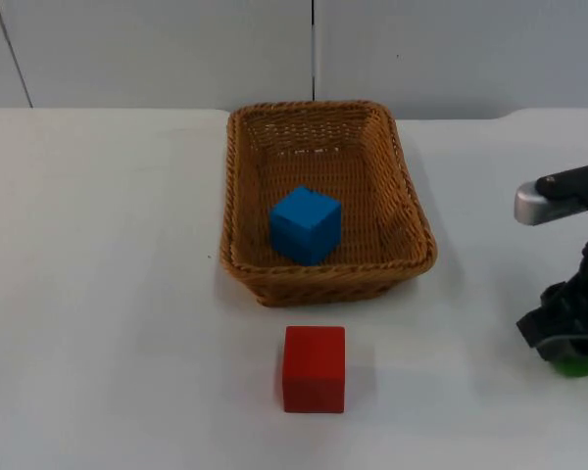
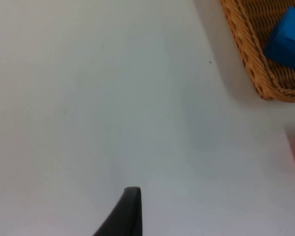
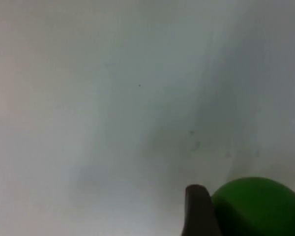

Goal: Place all geometric objects except the red cube into the basket.

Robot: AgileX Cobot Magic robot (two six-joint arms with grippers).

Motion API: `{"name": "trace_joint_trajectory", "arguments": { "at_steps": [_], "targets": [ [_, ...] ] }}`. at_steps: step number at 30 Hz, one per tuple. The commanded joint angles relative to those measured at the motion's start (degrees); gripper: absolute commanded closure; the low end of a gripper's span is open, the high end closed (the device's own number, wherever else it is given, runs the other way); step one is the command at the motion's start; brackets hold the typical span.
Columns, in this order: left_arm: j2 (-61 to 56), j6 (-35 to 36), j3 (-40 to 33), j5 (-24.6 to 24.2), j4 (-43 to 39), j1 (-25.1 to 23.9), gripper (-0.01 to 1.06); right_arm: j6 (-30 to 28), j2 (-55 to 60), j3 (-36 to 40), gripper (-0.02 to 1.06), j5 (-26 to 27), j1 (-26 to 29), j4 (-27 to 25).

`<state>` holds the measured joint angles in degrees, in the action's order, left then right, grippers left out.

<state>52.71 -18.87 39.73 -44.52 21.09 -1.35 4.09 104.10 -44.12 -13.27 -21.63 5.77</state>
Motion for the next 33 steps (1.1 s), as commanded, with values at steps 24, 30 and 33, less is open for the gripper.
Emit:
{"name": "trace_joint_trajectory", "arguments": {
  "at_steps": [24,30,33],
  "targets": [
    [-0.33,0.27,-0.35,1.26,0.48,-0.06,0.0,-0.79,-15.77,-9.82,1.05,-8.65,-0.29,-1.58],
    [-0.33,0.27,-0.35,1.5,0.59,-0.06,0.0,-4.09,-5.61,-26.67,1.05,-16.4,-0.29,-6.61],
    [-0.33,0.27,-0.35,1.6,0.59,-0.06,0.0,-9.53,3.56,-39.57,1.05,-22.38,-1.03,-10.79]
  ]
}}
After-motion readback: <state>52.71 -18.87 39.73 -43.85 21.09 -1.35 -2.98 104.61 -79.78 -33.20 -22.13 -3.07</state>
